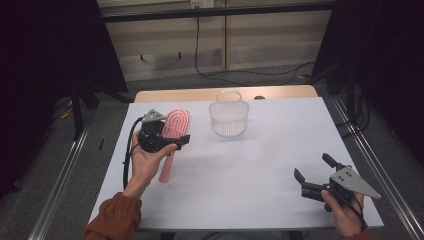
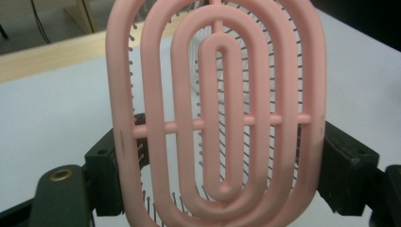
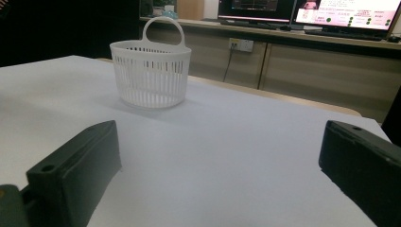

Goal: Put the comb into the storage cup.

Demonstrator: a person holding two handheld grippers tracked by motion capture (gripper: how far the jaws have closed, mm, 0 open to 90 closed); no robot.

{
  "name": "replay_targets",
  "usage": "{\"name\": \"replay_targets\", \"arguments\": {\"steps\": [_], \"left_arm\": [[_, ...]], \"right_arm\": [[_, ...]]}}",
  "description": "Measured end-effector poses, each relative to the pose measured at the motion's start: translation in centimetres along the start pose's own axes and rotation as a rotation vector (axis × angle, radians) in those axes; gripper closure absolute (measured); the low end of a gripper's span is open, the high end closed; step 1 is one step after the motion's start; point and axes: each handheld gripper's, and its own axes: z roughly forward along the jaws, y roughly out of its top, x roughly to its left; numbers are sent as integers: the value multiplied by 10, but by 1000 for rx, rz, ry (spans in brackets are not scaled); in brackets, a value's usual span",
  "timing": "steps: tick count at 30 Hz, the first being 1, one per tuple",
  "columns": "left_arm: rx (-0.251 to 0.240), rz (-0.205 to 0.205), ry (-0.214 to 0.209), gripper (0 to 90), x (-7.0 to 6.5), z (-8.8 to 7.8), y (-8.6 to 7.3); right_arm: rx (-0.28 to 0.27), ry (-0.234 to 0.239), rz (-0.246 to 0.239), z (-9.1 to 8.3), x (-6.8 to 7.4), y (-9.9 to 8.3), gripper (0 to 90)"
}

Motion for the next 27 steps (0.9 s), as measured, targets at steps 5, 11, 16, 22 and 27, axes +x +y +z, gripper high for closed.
{"name": "replay_targets", "arguments": {"steps": [5,11,16,22,27], "left_arm": [[-43,6,0,204,2,-3,0],[-108,24,5,204,3,-8,1],[-143,26,8,204,2,-11,4],[-184,44,19,204,0,-13,8],[-218,61,18,204,0,-14,10]], "right_arm": [[-6,1,6,0,0,0,0],[-8,3,8,0,0,0,0],[-9,5,12,0,0,0,0],[-9,3,12,0,1,0,0],[-9,3,12,0,0,0,0]]}}
